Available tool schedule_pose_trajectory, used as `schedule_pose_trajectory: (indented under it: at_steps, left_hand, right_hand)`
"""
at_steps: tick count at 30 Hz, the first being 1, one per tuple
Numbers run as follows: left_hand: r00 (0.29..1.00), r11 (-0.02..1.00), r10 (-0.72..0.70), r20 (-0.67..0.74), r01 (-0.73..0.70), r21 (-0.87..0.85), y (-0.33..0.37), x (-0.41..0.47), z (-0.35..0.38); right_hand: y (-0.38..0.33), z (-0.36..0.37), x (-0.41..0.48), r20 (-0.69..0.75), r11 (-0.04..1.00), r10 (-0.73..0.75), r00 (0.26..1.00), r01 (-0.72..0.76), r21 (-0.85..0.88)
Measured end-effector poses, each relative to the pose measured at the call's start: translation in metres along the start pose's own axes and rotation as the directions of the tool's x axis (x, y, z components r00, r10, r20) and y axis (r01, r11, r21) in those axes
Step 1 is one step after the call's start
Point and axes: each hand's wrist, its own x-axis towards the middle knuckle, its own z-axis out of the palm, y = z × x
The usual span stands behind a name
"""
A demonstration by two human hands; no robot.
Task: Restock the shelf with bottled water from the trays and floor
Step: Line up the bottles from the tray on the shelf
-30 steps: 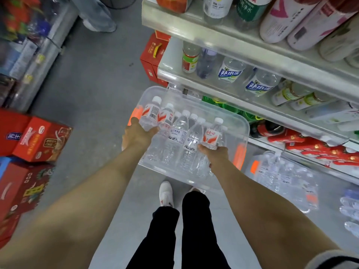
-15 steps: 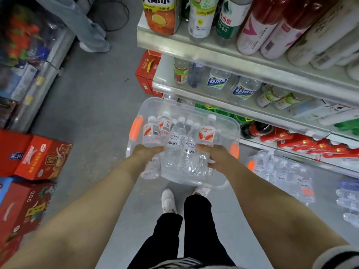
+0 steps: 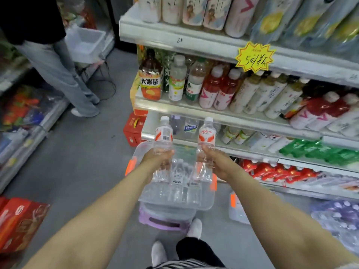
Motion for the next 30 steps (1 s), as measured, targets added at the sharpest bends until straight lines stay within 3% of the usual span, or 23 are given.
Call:
schedule_pose_trajectory:
  at_steps: [7,14,21,25,30]
  left_hand:
    - [0.958,0.960,0.279,0.063,-0.279,-0.012,0.093,-0.032,0.021]
    - [0.803,0.822,0.564,0.193,-0.567,-0.041,0.198,-0.097,0.050]
    - [0.735,0.764,0.644,0.210,-0.609,-0.213,0.283,-0.128,0.076]
    - [0.656,0.669,0.734,0.177,-0.653,-0.355,0.323,-0.126,0.089]
    - [0.607,0.603,0.786,0.119,-0.709,-0.366,0.362,-0.112,0.096]
  right_hand:
    - [-0.089,0.005,-0.061,-0.029,0.964,-0.264,0.964,0.263,-0.036]
    - [-0.186,0.004,-0.130,0.004,0.824,-0.563,0.826,0.562,-0.068]
    - [-0.290,-0.010,-0.184,-0.010,0.623,-0.782,0.623,0.781,-0.046]
    - [-0.355,-0.022,-0.204,-0.013,0.532,-0.847,0.532,0.846,-0.029]
    - [-0.430,-0.034,-0.221,-0.045,0.416,-0.910,0.413,0.906,-0.076]
